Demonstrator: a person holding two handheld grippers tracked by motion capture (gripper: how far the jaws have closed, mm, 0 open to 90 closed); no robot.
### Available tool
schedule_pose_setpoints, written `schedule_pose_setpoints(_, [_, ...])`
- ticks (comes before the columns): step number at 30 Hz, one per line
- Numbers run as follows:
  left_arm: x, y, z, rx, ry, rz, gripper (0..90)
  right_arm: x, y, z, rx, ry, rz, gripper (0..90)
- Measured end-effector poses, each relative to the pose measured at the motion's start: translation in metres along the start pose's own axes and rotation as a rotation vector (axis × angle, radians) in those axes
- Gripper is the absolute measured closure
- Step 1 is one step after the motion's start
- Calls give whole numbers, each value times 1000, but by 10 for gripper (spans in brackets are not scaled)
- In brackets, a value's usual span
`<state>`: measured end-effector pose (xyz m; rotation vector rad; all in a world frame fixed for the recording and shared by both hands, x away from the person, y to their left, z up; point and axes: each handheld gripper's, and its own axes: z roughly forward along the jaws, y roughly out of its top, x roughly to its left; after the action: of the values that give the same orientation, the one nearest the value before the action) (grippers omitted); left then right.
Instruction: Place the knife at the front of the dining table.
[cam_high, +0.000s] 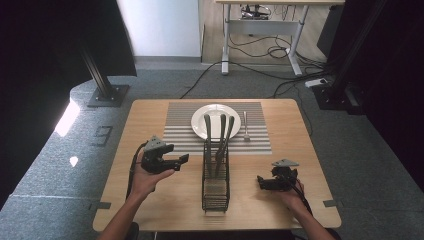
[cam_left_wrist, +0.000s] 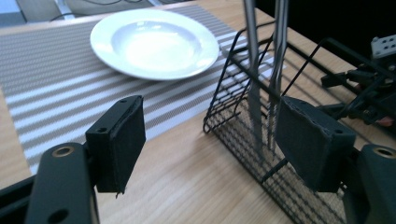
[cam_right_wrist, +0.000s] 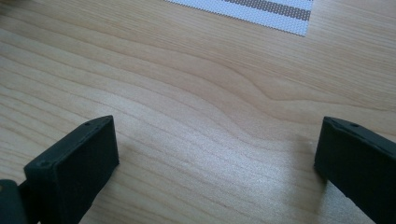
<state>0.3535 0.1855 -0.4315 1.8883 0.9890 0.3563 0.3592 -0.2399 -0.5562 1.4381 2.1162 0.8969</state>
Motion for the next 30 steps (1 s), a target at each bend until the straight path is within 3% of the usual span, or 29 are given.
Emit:
schedule_pose_setpoints(9, [-6,25,12,-21,-16,20,270,0,0,0,1,4,-2,0])
schedule_pose_setpoints(10, [-7,28,15,-21,-33,8,273,0,1,0,1,3,-4,0])
schedule_pose_setpoints(23, [-11,48,33,-16,-22,36,277,1,1,1,0,7,-9,0])
schedule_pose_setpoints(26, [-11,50,38,-19,-50,15,279,1,1,1,-1,8,-11,0])
schedule_pose_setpoints(30, [-13,53,46,-10,-47,27,292,1,1,1,0,9,-11,1])
